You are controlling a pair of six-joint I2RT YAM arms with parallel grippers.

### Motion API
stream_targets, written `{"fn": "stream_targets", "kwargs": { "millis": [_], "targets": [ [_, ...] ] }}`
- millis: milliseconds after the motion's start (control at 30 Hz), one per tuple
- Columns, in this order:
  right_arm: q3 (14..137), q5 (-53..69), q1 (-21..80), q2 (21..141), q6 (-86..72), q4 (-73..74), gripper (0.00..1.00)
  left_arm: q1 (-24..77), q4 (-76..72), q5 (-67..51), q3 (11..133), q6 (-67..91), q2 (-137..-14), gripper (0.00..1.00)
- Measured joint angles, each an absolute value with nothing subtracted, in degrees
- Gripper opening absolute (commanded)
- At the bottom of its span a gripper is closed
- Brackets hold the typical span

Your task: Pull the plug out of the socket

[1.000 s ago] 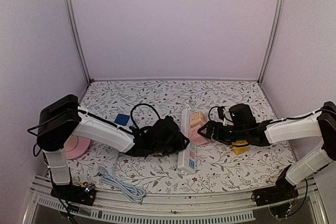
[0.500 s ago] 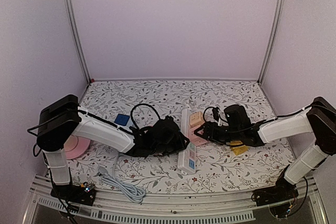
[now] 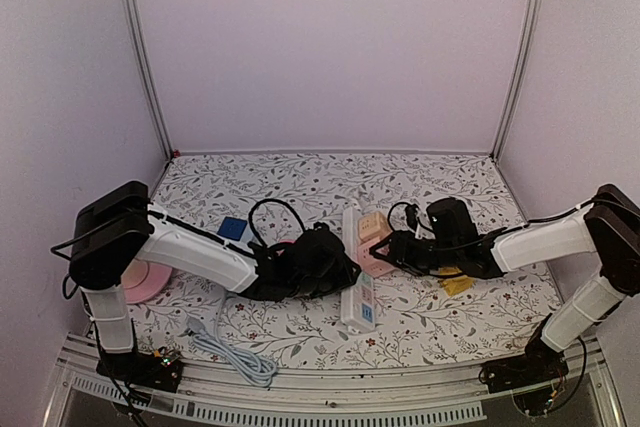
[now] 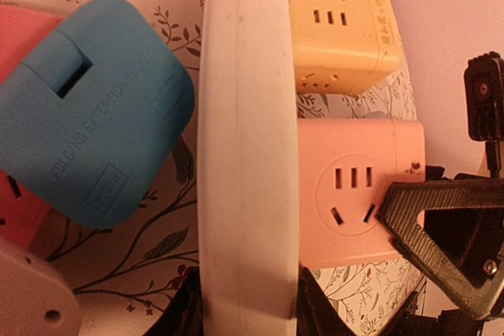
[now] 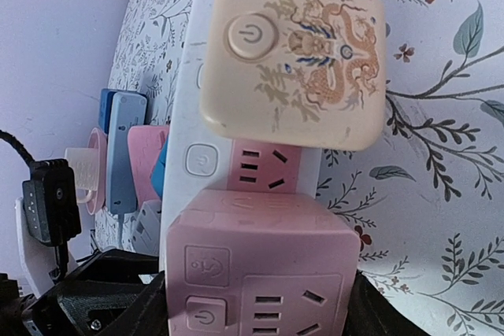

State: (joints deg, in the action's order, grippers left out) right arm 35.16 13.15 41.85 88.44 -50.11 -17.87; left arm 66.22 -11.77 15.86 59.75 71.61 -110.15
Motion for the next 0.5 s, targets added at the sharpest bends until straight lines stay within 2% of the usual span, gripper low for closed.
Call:
{"fn": "stream_targets", "kwargs": {
  "millis": [200, 233, 300, 500],
  "targets": [
    [32.51, 17.12, 39.2, 86.67, -50.02, -18.52, 0.2, 66.94, -11.55, 15.84, 59.72, 72.36, -110.04, 0.0],
    [32.25, 17.63, 38.98, 86.43, -50.02, -18.5, 0.16, 67.09, -11.51, 15.84, 59.72, 72.44, -110.04, 0.0],
    [32.16, 18.5, 38.79, 86.28, -49.95, -18.39, 0.15, 67.24, -11.31, 15.9, 59.83, 72.58, -110.04, 0.0],
    [34.06, 16.23, 40.6, 84.93, -48.51, -13.96, 0.15, 67.4, -9.45, 15.92, 60.93, 72.69, -110.04, 0.0]
  ]
}}
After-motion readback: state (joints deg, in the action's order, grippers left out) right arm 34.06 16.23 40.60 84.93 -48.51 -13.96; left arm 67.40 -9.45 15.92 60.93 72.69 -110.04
